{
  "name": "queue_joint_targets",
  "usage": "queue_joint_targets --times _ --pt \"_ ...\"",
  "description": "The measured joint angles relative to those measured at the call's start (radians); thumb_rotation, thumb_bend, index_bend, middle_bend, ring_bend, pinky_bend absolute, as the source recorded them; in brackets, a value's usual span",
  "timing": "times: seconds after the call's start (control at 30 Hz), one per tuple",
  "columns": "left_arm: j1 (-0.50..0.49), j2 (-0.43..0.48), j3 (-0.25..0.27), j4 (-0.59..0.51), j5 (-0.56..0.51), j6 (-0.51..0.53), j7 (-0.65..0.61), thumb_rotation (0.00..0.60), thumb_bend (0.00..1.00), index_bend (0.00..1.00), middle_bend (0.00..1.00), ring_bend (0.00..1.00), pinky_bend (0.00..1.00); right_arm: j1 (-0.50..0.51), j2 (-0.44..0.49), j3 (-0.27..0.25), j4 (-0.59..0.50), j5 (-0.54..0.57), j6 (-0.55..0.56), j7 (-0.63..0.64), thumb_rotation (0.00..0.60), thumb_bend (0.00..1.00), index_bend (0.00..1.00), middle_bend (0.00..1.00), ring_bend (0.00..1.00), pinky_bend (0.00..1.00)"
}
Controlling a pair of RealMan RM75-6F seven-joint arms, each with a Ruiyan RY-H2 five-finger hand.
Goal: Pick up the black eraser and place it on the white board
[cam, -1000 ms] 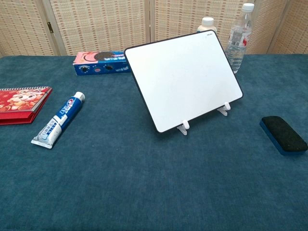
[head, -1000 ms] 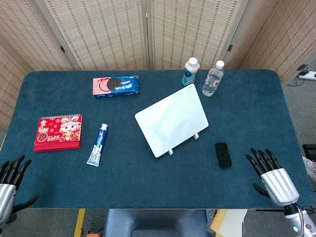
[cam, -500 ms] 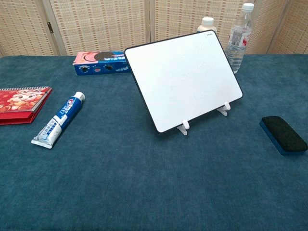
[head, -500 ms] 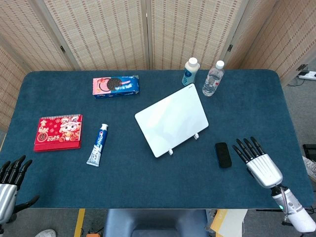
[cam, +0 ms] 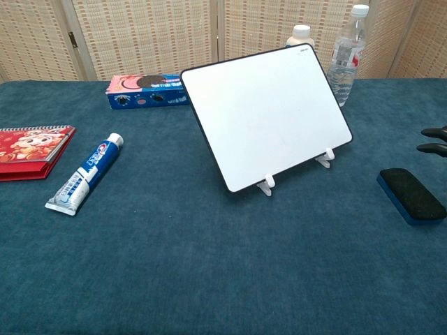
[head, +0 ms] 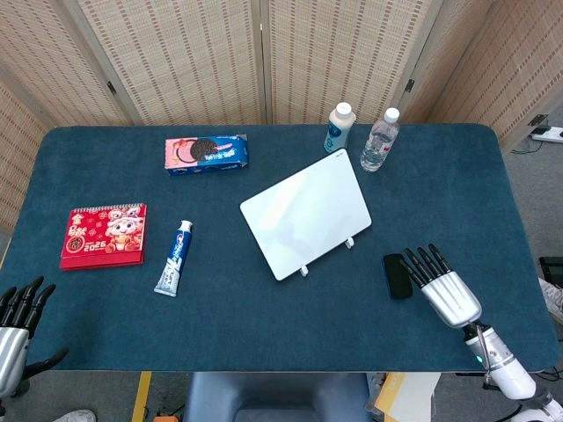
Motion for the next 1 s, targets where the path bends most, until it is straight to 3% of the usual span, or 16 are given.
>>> queue_joint_targets --times 0.57,1.0 --pt "0.003 0.001 0.001 -0.002 -0.002 0.003 -0.002 0.600 0.07 0.00 0.03 0.10 0.09 0.030 -0.106 -0.018 0.095 0.032 -0.027 0.008 0.600 0.24 0.00 0.00 0.00 0.00" --pt "0.001 0.001 0.002 -0.001 0.000 -0.001 -0.001 0.600 0.07 0.00 0.03 0.10 0.09 0.053 -0.144 -0.023 0.073 0.045 -0.028 0.014 0.600 0.24 0.00 0.00 0.00 0.00"
